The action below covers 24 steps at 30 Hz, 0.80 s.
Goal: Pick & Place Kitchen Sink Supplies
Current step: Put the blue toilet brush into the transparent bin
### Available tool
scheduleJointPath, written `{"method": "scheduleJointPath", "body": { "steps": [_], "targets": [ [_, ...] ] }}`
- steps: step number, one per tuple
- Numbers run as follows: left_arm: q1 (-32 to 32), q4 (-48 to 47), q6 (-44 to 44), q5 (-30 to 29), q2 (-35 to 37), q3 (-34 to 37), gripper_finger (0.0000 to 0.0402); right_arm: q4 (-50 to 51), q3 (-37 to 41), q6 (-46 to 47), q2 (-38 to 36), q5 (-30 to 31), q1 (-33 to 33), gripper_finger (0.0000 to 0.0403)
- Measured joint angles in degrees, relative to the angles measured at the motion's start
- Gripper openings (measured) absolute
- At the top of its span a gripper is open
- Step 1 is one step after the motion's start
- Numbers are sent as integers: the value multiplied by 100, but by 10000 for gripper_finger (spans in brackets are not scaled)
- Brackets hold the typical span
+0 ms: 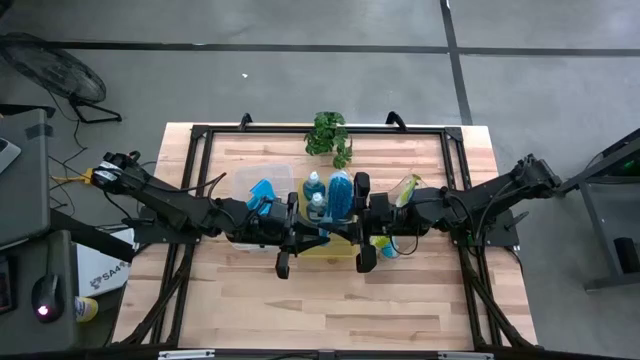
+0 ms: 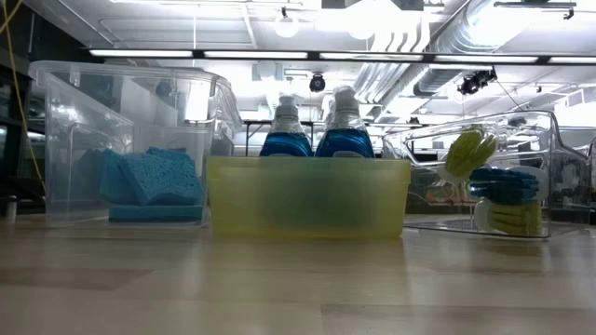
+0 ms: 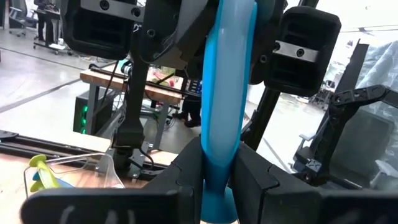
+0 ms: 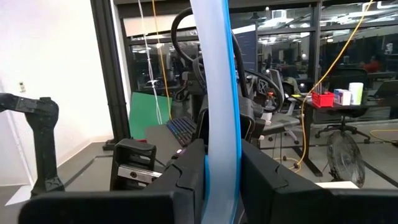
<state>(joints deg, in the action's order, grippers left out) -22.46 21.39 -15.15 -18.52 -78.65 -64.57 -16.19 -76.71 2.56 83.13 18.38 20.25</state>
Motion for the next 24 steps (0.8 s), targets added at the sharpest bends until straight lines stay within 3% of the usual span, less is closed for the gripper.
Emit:
{"method": "scheduleJointPath", "body": {
  "steps": [7, 14, 19, 24],
  "targets": [
    [0, -34, -28, -2, 0, 1, 68, 12, 0, -12, -2, 33, 0, 64],
    [0, -37, -31, 52, 0, -1, 167, 146, 4, -100, -88, 278, 0, 64],
    [2, -36, -53, -28, 10, -1, 241, 765, 7, -139, -436, 572, 5, 64],
    [-17, -579, -174, -201, 333, 4, 271, 1790, 2, -162, -936, 1145, 32, 64]
  ]
}}
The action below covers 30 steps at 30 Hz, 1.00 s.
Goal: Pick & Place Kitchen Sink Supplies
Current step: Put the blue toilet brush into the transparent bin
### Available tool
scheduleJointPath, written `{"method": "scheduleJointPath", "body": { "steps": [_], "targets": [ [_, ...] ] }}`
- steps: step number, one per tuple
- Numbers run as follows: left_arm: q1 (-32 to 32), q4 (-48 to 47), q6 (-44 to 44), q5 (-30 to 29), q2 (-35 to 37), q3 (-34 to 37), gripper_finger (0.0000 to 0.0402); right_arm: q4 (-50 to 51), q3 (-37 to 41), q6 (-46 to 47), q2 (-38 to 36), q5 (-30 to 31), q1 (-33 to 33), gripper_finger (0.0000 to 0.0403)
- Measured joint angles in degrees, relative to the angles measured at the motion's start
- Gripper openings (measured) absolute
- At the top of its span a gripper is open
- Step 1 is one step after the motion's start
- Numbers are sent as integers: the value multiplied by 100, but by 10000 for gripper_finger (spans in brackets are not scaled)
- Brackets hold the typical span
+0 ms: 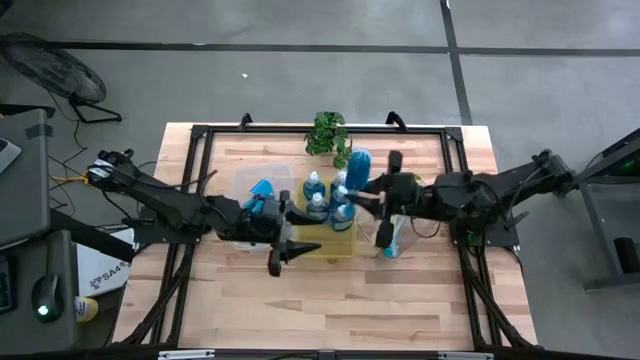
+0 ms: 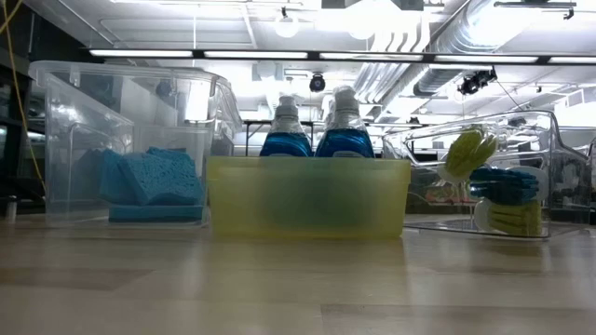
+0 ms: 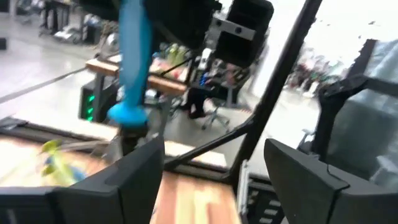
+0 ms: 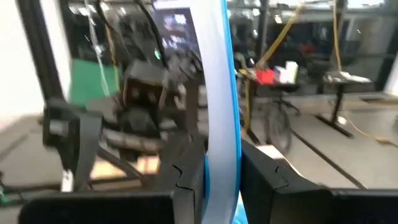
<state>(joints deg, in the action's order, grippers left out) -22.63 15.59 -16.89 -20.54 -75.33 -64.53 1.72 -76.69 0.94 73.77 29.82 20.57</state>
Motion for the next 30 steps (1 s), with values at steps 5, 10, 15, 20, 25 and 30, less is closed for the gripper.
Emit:
{"method": "scheduleJointPath", "body": {
  "steps": [5, 10, 15, 20, 25, 30],
  "targets": [
    [13, -1049, -243, -127, 549, 0, 268, 1149, 0, 17, -475, 179, 25, 64],
    [8, -1960, -588, -64, 1225, -2, 264, 2131, -2, 43, -907, 356, 9, 64],
    [8, -2749, -539, -202, 1875, -7, 264, 3115, -2, 47, -1130, 467, 10, 64],
    [8, -3223, -544, -508, 2285, -4, 264, 3950, -2, 46, -1224, 404, -185, 64],
    [10, -3512, -578, -523, 2441, -6, 264, 5040, -138, -102, -1230, 31, -505, 64],
    [13, -3839, -809, -444, 2428, -2, 263, 5926, -168, -535, -1237, -192, -768, 64]
  ]
}}
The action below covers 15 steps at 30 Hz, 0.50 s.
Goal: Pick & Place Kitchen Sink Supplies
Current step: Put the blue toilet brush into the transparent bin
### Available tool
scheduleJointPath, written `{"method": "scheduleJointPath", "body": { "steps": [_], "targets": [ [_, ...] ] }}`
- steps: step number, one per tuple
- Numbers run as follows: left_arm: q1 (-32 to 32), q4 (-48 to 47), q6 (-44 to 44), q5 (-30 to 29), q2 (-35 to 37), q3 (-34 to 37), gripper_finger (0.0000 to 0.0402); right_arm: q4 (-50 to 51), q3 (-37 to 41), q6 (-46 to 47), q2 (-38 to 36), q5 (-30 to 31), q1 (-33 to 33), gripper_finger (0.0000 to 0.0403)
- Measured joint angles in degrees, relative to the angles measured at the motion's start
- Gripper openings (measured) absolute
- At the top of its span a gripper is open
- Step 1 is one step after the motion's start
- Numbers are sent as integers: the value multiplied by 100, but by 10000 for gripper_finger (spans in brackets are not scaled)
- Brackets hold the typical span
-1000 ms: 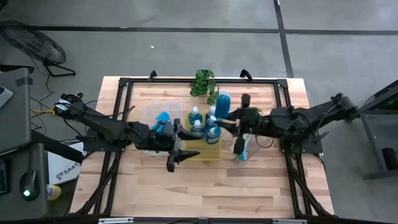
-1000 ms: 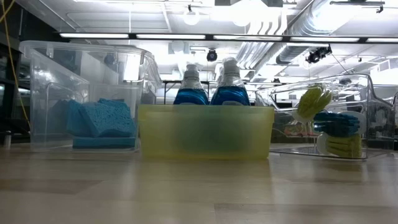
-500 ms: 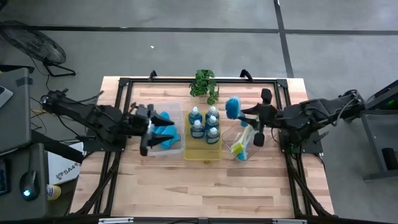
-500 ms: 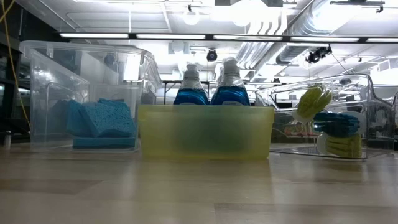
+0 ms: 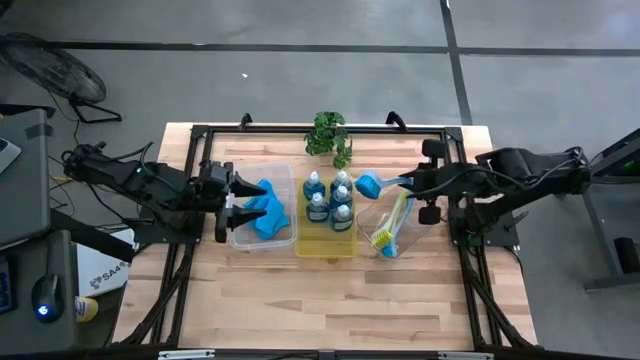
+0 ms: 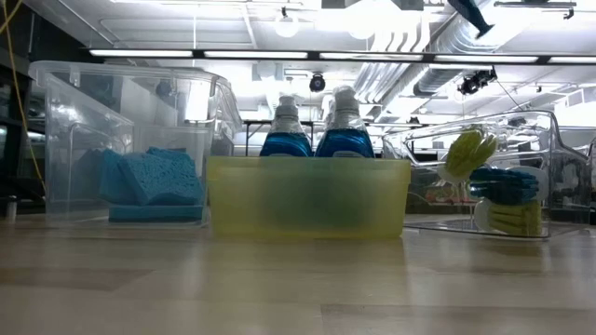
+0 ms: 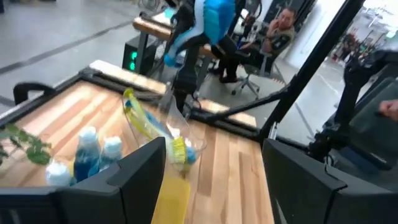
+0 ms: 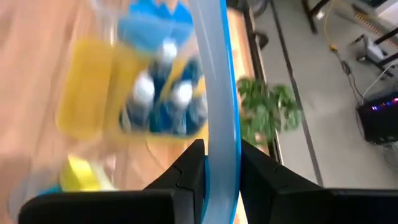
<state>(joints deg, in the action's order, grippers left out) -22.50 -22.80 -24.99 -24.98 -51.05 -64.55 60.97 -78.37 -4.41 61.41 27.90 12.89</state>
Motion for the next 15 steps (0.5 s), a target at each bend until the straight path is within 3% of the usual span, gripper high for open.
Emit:
{"method": "scheduleJointPath", "body": {
  "steps": [8, 15],
  "targets": [
    [-2, -99, -339, 25, -59, 0, 263, 1223, 0, -496, 2, -190, -439, 64],
    [-2, -136, -544, 35, -63, 0, 263, 1608, 55, -1461, 66, -397, -853, 64]
  ]
}}
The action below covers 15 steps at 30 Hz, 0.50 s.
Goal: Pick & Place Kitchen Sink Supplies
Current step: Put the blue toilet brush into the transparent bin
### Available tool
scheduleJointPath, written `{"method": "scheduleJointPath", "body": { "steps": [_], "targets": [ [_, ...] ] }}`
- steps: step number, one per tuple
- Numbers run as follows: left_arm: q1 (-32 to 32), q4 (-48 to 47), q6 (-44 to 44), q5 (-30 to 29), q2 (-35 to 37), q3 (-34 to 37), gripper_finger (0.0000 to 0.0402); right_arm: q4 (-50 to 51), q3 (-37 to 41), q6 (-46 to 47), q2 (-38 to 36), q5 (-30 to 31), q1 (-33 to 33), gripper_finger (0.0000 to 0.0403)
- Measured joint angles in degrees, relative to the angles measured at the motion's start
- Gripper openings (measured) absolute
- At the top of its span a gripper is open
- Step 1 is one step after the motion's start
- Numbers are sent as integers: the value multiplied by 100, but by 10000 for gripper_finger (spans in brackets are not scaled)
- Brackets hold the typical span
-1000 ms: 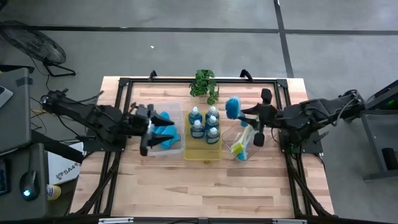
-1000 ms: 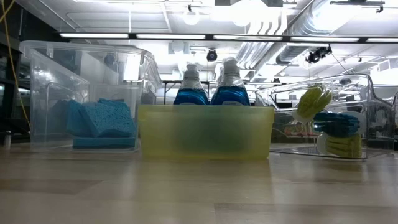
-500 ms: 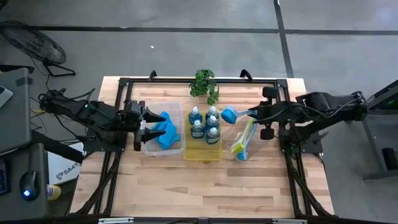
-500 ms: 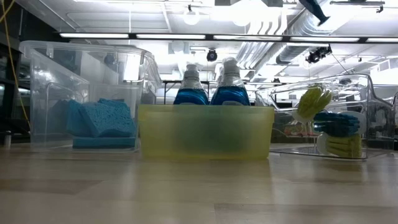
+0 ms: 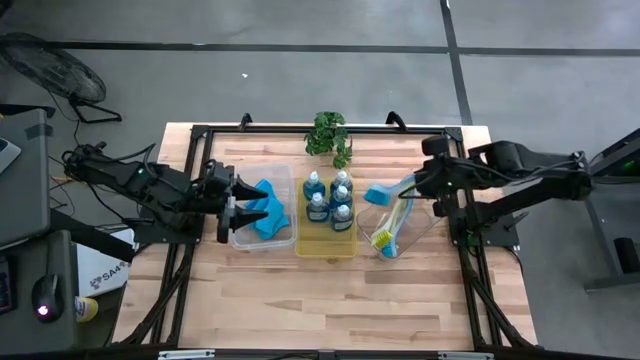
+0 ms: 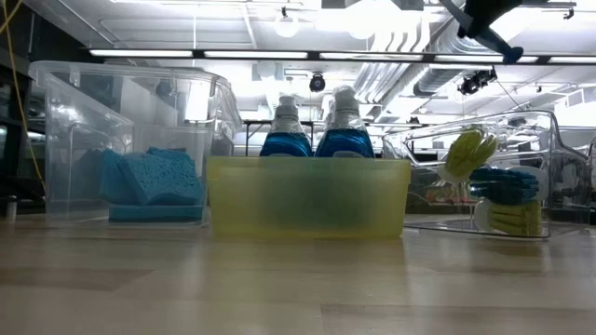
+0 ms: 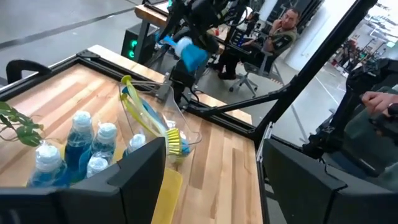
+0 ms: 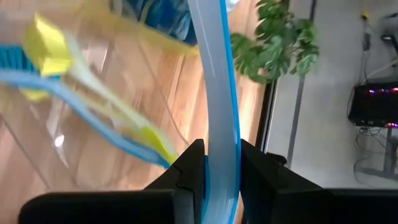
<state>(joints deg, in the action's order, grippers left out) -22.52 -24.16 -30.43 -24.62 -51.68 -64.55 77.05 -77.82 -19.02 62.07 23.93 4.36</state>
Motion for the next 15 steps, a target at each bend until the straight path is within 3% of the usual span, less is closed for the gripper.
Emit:
{"method": "scheduleJointPath", "body": {
  "steps": [7, 15],
  "targets": [
    [0, -5, -156, -15, -37, 0, 263, 579, 0, -935, 354, -186, -380, 64],
    [0, 11, -185, -22, -143, 2, 263, 1284, 44, -1193, 809, -368, -394, 64]
  ]
}}
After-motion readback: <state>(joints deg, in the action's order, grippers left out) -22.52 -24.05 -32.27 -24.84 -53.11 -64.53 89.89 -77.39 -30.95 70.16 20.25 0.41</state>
